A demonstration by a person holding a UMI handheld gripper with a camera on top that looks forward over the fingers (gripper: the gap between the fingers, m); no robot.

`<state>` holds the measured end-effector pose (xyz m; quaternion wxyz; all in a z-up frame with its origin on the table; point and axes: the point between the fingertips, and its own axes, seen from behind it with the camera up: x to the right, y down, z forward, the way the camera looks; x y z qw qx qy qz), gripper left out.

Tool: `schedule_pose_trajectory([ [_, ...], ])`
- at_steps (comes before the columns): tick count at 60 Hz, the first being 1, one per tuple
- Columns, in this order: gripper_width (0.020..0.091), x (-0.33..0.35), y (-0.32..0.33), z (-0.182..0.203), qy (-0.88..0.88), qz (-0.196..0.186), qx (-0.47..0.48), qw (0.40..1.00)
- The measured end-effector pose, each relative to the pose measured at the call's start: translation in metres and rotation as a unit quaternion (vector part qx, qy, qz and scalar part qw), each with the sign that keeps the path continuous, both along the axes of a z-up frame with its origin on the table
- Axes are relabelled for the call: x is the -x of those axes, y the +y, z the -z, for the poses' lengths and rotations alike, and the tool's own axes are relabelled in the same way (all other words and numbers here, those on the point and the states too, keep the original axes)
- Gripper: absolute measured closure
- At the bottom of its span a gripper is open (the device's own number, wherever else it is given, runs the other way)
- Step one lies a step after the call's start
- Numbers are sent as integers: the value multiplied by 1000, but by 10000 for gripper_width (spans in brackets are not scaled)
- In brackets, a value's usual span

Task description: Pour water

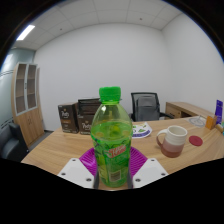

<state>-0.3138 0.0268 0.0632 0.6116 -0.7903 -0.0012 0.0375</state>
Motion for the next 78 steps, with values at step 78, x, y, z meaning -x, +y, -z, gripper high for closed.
schedule_pose_trajectory([
  [78, 720, -68, 77, -69, 769, 131, 155, 606],
])
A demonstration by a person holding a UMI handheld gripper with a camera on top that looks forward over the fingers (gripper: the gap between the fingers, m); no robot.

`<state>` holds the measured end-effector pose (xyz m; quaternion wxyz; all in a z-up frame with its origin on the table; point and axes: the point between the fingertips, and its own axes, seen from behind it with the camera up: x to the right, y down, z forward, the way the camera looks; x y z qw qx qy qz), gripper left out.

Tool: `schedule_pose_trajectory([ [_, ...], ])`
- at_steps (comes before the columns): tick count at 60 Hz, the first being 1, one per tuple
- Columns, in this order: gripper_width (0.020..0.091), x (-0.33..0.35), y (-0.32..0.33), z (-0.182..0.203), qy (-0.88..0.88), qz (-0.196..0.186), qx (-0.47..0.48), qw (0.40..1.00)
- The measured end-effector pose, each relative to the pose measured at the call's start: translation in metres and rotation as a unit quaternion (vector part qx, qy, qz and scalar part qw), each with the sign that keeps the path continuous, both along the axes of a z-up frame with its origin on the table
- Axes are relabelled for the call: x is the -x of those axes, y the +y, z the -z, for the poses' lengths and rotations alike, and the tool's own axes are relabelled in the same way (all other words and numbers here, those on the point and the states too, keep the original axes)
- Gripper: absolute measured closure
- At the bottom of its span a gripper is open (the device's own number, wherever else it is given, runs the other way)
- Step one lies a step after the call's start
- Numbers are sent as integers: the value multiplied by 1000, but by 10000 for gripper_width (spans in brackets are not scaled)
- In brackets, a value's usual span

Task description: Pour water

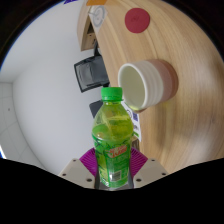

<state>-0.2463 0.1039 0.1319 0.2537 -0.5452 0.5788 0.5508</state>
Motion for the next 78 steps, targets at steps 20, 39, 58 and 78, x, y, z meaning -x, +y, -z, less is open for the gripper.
schedule_pose_trajectory([
  [20, 718, -92, -9, -85, -535, -100, -114, 831],
  [39, 701, -232, -8, -65, -764, -90, -84, 633],
  [58, 701, -302, 5, 41, -766, -84, -42, 636],
  [78, 605, -297, -3, 68, -756, -71, -71, 646],
])
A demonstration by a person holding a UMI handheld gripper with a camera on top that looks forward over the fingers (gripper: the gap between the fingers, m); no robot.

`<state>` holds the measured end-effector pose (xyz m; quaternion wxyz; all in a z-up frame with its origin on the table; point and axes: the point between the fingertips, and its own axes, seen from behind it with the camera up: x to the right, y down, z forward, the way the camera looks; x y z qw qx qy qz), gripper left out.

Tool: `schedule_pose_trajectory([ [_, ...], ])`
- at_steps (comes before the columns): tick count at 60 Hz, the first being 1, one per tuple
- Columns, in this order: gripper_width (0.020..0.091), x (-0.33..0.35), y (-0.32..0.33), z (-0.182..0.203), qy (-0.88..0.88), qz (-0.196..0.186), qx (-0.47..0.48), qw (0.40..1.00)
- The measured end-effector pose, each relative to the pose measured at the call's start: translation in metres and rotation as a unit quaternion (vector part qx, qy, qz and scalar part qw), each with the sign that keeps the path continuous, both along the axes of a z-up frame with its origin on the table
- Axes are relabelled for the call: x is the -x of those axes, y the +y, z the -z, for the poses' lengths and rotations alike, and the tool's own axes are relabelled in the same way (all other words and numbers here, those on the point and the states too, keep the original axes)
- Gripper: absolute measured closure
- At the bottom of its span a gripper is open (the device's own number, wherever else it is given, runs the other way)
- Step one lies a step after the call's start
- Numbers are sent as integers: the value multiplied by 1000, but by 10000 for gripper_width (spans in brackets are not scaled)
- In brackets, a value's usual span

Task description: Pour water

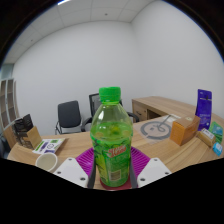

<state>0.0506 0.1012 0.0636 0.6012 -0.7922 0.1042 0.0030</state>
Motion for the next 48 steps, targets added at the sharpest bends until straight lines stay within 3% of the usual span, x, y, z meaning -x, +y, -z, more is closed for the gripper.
schedule_pose_trajectory([
  [5, 557, -3, 1, 3, -4, 10, 16, 1000],
  [15, 250, 13, -26, 7, 4, -6, 57, 998],
  [31, 260, 39, -144, -10, 2, -35, 137, 990],
  [48, 263, 47, -213, -99, -13, -69, 142, 987],
])
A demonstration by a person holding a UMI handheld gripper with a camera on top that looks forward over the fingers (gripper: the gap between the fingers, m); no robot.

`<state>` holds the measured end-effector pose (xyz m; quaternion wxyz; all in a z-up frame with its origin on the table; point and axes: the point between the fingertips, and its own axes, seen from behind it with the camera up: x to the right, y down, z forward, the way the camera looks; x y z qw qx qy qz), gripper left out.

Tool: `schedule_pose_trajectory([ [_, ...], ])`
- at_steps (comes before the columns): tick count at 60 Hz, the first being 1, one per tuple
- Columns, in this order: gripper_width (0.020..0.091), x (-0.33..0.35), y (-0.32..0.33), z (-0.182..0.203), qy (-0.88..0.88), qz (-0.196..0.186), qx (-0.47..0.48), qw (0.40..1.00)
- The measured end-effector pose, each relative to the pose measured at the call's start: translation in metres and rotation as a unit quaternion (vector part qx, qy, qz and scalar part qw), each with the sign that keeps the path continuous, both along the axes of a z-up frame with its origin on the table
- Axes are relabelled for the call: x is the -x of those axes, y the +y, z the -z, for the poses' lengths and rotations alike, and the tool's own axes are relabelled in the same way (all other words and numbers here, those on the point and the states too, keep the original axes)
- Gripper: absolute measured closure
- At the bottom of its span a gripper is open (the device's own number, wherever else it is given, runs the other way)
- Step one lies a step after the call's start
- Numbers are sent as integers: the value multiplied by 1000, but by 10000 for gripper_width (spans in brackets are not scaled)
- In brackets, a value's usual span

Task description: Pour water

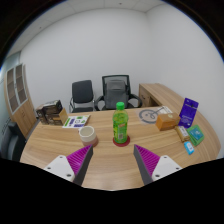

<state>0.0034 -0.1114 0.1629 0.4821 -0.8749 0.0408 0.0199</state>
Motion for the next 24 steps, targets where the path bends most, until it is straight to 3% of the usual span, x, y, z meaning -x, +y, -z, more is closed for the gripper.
schedule_pose_trajectory([
  [4, 261, -2, -3, -18, -7, -9, -14, 1000],
  [9, 266, -14, -4, -33, -14, 5, -27, 1000],
  [24, 274, -16, 3, -45, -10, 8, -48, 999],
])
